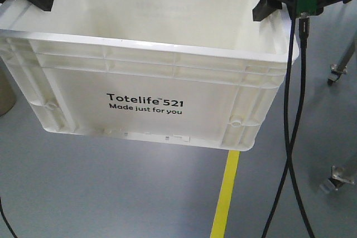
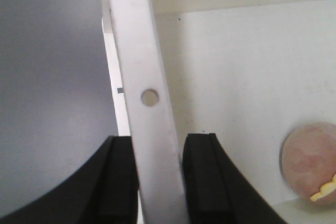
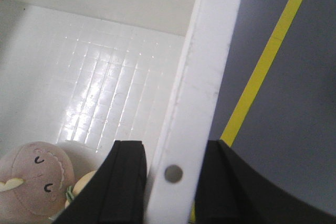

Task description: Place moving items into box and shelve

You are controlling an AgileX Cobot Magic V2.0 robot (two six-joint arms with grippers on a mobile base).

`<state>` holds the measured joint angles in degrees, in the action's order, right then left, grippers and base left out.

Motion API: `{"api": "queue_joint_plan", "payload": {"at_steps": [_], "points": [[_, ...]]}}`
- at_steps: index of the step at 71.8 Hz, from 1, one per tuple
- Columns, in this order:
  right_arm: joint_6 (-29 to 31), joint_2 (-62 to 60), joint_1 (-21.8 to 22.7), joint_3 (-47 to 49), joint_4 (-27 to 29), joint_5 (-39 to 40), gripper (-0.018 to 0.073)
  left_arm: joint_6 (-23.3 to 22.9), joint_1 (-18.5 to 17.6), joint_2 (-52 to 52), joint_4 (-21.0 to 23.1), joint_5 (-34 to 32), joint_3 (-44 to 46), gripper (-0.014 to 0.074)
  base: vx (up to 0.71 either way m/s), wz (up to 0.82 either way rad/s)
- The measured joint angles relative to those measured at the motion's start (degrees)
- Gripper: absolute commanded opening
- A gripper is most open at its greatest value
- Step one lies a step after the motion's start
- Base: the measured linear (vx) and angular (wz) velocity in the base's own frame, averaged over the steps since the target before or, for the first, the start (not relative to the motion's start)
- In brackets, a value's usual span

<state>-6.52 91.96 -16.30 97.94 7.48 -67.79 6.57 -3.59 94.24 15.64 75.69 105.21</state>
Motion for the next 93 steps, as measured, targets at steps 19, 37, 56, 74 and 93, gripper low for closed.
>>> {"api": "queue_joint_plan", "payload": {"at_steps": [19,37,56,74,93], "points": [[0.0,0.0,0.0,0.0,0.0,0.0,-0.0012,0.0,0.0,0.0,0.0,0.0,0.0,-0.0018,0.57,-0.04],[0.0,0.0,0.0,0.0,0.0,0.0,-0.0012,0.0,0.0,0.0,-0.01,0.0,0.0,-0.0018,0.57,-0.09],[0.0,0.0,0.0,0.0,0.0,0.0,-0.0012,0.0,0.0,0.0,0.0,0.0,0.0,-0.0018,0.58,-0.13],[0.0,0.0,0.0,0.0,0.0,0.0,-0.0012,0.0,0.0,0.0,0.0,0.0,0.0,-0.0018,0.56,-0.18],[0.0,0.0,0.0,0.0,0.0,0.0,-0.0012,0.0,0.0,0.0,0.0,0.0,0.0,-0.0018,0.57,-0.17]]}}
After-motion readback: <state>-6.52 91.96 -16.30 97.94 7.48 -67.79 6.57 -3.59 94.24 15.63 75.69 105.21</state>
